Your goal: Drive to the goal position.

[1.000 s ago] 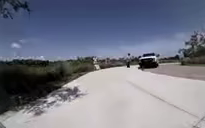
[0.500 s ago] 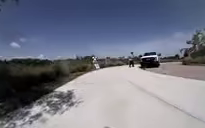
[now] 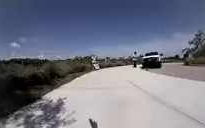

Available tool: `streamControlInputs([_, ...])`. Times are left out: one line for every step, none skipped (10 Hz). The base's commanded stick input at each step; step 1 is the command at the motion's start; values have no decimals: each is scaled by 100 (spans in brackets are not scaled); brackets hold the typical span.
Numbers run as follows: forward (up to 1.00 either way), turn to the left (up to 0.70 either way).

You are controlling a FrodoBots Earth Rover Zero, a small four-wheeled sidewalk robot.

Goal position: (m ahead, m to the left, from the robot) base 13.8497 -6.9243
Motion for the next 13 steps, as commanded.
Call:
streamControlInputs([85,0])
streamControlInputs([85,0])
streamControlInputs([85,0])
streamControlInputs([85,0])
streamControlInputs([85,0])
streamControlInputs([85,0])
streamControlInputs([85,0])
streamControlInputs([85,0])
streamControlInputs([85,0])
streamControlInputs([85,0])
streamControlInputs([85,0])
streamControlInputs([85,0])
streamControlInputs([85,0])
